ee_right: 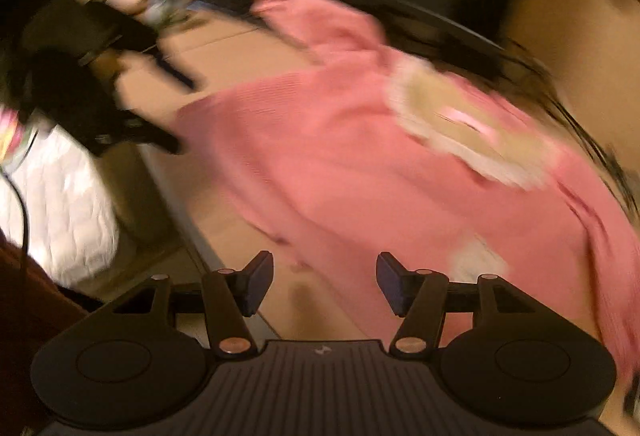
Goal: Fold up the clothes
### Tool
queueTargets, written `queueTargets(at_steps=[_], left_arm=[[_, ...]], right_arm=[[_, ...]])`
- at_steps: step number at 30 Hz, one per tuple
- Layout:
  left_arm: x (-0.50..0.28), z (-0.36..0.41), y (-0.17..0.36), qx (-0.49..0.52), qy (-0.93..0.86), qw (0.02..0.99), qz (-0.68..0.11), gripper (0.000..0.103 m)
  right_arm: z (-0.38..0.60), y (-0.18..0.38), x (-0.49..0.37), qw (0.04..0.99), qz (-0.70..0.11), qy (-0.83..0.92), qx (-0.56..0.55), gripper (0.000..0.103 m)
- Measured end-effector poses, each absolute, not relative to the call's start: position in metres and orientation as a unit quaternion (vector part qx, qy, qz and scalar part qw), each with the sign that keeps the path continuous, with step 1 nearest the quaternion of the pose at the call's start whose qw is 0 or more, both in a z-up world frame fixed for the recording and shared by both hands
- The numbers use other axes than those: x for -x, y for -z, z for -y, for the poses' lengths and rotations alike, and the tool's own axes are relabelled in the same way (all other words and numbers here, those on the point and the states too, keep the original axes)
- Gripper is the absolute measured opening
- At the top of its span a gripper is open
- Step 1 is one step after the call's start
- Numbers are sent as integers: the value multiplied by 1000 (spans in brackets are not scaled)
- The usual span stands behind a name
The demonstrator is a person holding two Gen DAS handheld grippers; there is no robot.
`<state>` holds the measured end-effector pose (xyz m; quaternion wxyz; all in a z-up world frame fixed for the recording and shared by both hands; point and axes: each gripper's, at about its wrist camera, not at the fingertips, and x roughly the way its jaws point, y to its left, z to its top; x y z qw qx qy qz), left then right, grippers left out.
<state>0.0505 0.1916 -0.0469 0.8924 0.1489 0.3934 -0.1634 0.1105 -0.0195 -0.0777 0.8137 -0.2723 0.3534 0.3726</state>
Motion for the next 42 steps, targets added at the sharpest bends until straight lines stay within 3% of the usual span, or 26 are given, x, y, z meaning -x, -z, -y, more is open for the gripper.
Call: queueTargets(at_steps=[1, 3, 6, 8, 11, 12, 13, 14, 15, 16, 23, 28, 32, 42], left_arm=[[-54, -185, 50, -158, 170, 890, -392, 72], [-60, -173, 57, -175, 180, 886, -390, 72], [-65, -162, 56, -187, 197, 881, -386, 75], [-61, -161, 46, -180, 213, 884, -374, 85], [-58, -162, 34, -149, 239, 888, -365, 93], [-58, -162, 32, -142, 244, 887, -365, 94], [-59, -162, 31, -140, 245, 887, -366, 94], [-61, -161, 32, -143, 244, 887, -366, 94], [-62, -161, 33, -145, 242, 886, -368, 94], [-63, -161, 34, -146, 241, 885, -371, 94], [-67, -164, 43, -138, 271, 864, -401, 96], [-82, -182, 61, -27, 264, 857, -441, 97], [-86, -203, 77, 61, 235, 851, -466, 98], [-72, -216, 79, 71, 222, 860, -453, 98]], right_arm=[[9, 84, -110, 805, -345, -377, 301, 56], [0, 90, -114, 791, -342, -382, 335, 3], [13, 61, -125, 795, -382, -406, 240, 3], [26, 42, -132, 795, -406, -419, 168, 3], [53, 20, -144, 796, -430, -420, 66, 5], [65, 12, -150, 797, -432, -420, 29, 11], [76, 4, -152, 799, -429, -421, 4, 19], [84, -3, -150, 805, -421, -419, -4, 42], [92, -9, -146, 812, -410, -416, -2, 59], [98, -14, -142, 817, -402, -413, 4, 61], [152, 26, -162, 855, -451, -256, 1, 61], [192, 68, -176, 858, -479, -174, -72, 58], [198, 70, -157, 862, -476, -167, -53, 58], [184, 67, -132, 861, -482, -160, -22, 58]])
